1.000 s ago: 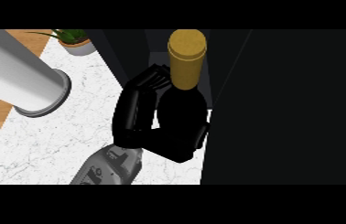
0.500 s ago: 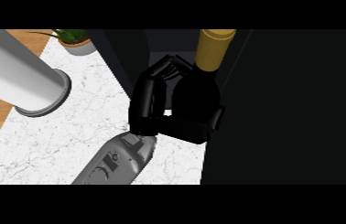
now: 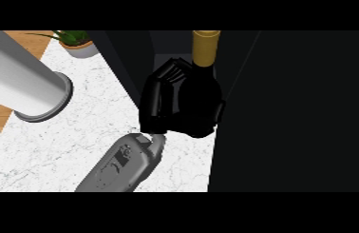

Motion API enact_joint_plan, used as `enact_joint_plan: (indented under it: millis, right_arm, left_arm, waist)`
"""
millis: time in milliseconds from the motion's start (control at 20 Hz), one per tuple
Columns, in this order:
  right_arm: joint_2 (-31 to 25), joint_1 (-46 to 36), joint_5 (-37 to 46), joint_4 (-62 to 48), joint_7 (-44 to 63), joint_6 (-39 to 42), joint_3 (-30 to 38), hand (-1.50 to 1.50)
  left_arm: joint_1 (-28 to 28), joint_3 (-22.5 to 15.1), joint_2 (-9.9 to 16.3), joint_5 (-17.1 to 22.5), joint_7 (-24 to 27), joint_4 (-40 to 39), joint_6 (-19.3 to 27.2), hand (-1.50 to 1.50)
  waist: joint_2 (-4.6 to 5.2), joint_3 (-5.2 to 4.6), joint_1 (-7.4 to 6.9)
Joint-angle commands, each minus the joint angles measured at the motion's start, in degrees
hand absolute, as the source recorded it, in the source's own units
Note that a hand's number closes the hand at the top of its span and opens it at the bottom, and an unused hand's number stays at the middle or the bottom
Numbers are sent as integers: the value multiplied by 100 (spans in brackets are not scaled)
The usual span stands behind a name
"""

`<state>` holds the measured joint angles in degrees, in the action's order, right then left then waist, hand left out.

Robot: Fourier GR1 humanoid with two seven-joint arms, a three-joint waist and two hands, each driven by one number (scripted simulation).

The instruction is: Pick up the wine, place it into the cabinet and close the cabinet

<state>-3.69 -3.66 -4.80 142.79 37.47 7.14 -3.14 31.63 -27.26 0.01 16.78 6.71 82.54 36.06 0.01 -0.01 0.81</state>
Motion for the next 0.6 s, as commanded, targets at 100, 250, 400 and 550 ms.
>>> enact_joint_plan:
  millis: [100, 250, 400, 550]
  right_arm:
    - [-52, -436, -512, 468, 545, -184, 190, -150]
    - [36, -16, -403, 295, 103, -10, 85, -150]
    - [-49, 341, -759, 575, -50, 174, 344, -150]
    - [-52, -63, -495, 652, 346, 11, 124, -150]
  left_arm:
    - [45, -271, -1, 316, 290, -270, 313, 150]
    - [-217, -6, -1, 178, 776, -732, -172, 150]
    - [82, -10, -1, 96, 1040, -1365, -32, 150]
    - [-108, -36, -1, 272, 1682, -1752, -240, 150]
  waist:
    - [-4, -1, -20]
    - [1, 1, -33]
    - [6, 4, 36]
    - [11, -3, 26]
